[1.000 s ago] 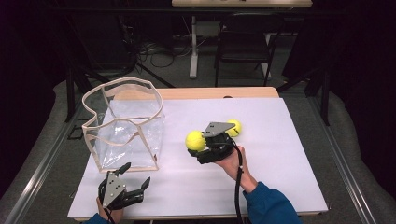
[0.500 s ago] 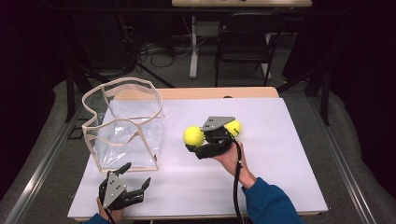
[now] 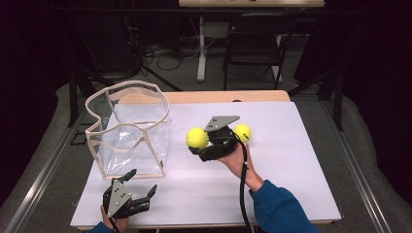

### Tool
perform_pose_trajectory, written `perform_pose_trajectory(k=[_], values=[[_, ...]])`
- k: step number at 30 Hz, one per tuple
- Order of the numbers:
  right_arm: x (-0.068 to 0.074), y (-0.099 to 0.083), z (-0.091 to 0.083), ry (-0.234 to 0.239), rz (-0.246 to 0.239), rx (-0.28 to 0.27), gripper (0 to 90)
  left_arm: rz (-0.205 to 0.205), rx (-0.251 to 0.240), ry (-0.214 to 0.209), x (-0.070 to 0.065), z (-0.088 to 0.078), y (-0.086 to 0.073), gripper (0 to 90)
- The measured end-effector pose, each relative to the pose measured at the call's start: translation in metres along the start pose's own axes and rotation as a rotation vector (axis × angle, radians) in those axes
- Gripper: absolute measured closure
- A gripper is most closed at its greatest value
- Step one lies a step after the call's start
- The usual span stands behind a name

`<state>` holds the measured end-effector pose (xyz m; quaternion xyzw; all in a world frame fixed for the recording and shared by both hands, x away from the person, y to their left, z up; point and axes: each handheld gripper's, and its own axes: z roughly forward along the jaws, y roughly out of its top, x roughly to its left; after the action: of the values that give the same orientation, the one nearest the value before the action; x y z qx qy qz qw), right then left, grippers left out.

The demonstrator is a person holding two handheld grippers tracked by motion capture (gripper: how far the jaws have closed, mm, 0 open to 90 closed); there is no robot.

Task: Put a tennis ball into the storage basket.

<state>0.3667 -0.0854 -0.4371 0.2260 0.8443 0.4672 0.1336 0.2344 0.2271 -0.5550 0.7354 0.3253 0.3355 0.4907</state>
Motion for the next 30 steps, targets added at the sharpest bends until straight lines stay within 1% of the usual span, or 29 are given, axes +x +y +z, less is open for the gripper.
perform_pose_trajectory(k=[10,15,18,25,28,30], values=[[0.0,0.011,0.003,0.009,-0.02,0.002,26.4,0.003,0.008,-0.004,0.0,0.001,0.0,15.9],[-0.002,0.02,0.003,0.008,-0.029,0.001,26.4,0.001,0.008,-0.004,0.0,0.001,0.0,15.9],[-0.005,0.024,0.003,0.025,-0.025,-0.005,26.4,0.002,0.011,-0.003,0.0,0.001,0.0,15.9],[-0.009,0.031,0.006,0.023,-0.026,0.008,26.4,0.002,0.01,-0.005,0.0,0.001,0.0,15.9],[-0.009,0.033,0.007,0.022,-0.03,0.013,26.4,0.004,0.011,-0.008,0.0,0.001,0.0,15.9],[-0.01,0.035,0.007,0.019,-0.042,0.019,26.4,0.003,0.01,-0.008,0.0,0.001,0.0,15.9]])
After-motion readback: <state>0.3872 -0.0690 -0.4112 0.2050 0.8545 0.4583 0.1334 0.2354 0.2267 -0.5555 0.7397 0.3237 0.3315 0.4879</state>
